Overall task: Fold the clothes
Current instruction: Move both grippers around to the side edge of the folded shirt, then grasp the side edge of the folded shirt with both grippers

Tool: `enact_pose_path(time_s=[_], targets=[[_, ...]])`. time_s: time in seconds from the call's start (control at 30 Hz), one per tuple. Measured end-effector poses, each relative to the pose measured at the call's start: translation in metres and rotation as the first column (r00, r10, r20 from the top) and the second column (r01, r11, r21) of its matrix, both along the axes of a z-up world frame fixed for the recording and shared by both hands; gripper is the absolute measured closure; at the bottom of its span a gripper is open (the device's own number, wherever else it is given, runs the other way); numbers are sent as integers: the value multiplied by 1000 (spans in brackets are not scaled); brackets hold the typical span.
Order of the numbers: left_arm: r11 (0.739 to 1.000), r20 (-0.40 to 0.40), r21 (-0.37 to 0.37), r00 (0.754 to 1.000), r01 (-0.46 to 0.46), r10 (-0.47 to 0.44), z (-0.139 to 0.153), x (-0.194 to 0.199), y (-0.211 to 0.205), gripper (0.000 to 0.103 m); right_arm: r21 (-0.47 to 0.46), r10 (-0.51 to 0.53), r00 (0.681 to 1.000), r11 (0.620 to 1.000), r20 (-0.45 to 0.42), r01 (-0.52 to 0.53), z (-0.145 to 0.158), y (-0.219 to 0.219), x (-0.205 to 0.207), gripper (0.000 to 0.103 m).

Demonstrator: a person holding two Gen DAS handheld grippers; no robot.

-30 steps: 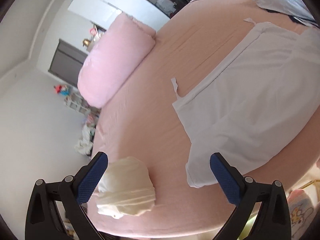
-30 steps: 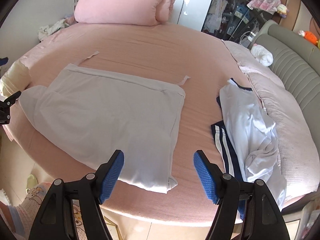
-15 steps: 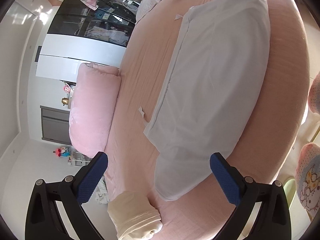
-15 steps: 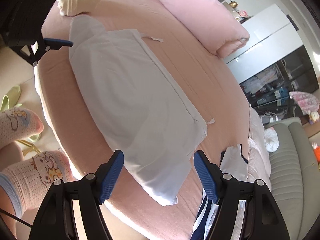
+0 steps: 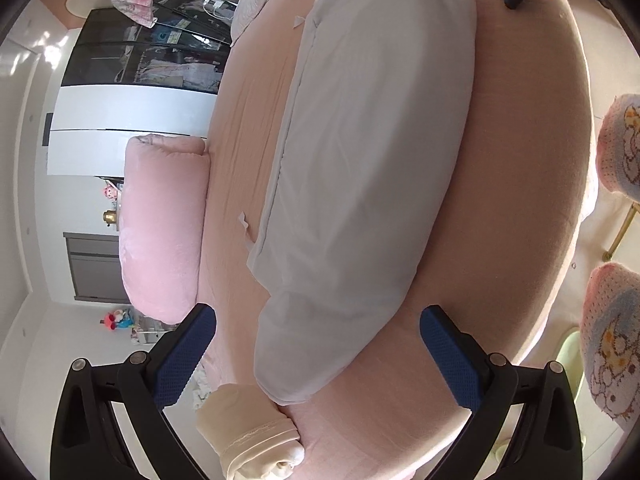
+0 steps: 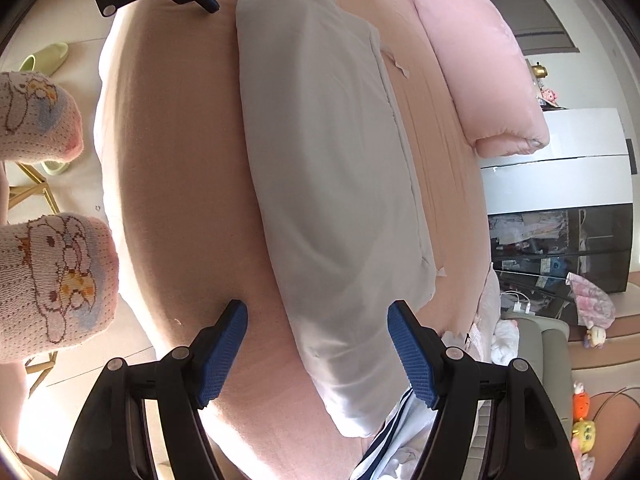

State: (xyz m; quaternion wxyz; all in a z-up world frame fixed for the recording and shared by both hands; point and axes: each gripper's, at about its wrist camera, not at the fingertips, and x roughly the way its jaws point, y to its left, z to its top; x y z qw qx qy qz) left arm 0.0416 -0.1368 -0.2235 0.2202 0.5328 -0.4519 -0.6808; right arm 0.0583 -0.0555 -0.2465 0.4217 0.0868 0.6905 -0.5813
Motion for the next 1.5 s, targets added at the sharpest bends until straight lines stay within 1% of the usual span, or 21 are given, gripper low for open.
enact_pose_path(time_s=[0.07, 0.17, 0.3, 0.37, 0.53, 0.67, 0.73, 0.83, 0.97, 1.03, 1.07, 1.1, 1.17, 1.2, 1.23, 1.27, 1.3, 1.33, 1.4, 1.47, 1.5], targets=[[1000, 4, -3, 1000, 4, -4, -3, 0, -2, 0, -6, -11, 1000, 1000, 1, 11, -1, -2, -2, 25], [1000, 8, -20, 1000, 3, -2, -4, 0, -9, 0, -10, -7, 1000, 1000, -16, 7, 1, -2, -4, 23], [991, 45, -128, 999, 31, -25, -9, 3, -21, 0, 4, -21, 996, 1000, -87, 21, -2, 0, -14, 23], [983, 89, -174, 995, 54, -38, -16, 7, -28, 0, 11, -37, 994, 999, -104, 38, -4, 1, -21, 23], [991, 113, -129, 993, 39, -25, -13, 4, -37, 0, 13, -53, 990, 998, -129, 55, -8, -4, -29, 23], [978, 59, -203, 998, 39, -28, -6, -11, -38, 0, 15, -24, 986, 1000, -166, 27, -12, -15, -27, 23], [982, 73, -181, 997, 44, -31, -9, -13, -37, 0, 17, -14, 984, 1000, -177, 17, -13, -20, -26, 23], [978, 102, -186, 992, 95, -77, -17, -10, -34, 0, 6, -2, 982, 1000, -188, 3, -15, -20, -27, 17], [972, 141, -185, 983, 144, -119, -19, -5, -30, 0, -38, -16, 988, 999, -150, 11, -11, -13, -32, 17], [975, 153, -168, 981, 145, -119, -20, -5, -31, 3, -48, -26, 991, 999, -132, 20, -12, -13, -33, 17], [977, 158, -152, 980, 148, -124, -19, -5, -31, 4, -48, -27, 992, 999, -124, 21, -12, -12, -33, 19], [979, 163, -135, 978, 152, -129, -19, -4, -32, 6, -41, -23, 993, 999, -114, 19, -12, -11, -31, 22], [986, 168, -79, 977, 149, -134, -18, -2, -33, 17, -25, -14, 995, 1000, -97, 12, -14, -9, -28, 35], [988, 171, -45, 975, 149, -139, -18, 1, -33, 30, -17, -4, 996, 1000, -94, 2, -16, -7, -26, 39], [989, 175, -12, 974, 150, -145, -18, 4, -32, 47, -8, 9, 996, 1000, -92, -9, -18, -5, -24, 47], [988, 181, 4, 972, 154, -152, -20, 7, -29, 56, -1, 25, 995, 1000, -94, -25, -20, -3, -22, 53], [987, 187, 16, 969, 159, -159, -22, 9, -26, 66, 5, 41, 994, 999, -97, -41, -22, -1, -20, 55], [986, 189, 3, 968, 167, -165, -25, 11, -23, 70, 10, 56, 993, 998, -100, -56, -23, 1, -19, 59], [985, 195, -14, 967, 173, -167, -30, 12, -18, 75, 10, 64, 994, 998, -91, -64, -24, 2, -20, 61], [990, 176, 28, 974, 138, -141, -25, 10, -21, 76, 8, 64, 996, 998, -62, -63, -22, 2, -22, 63], [991, 161, 70, 979, 111, -121, -20, 8, -24, 76, 8, 64, 997, 998, -42, -64, -20, 3, -24, 63]])
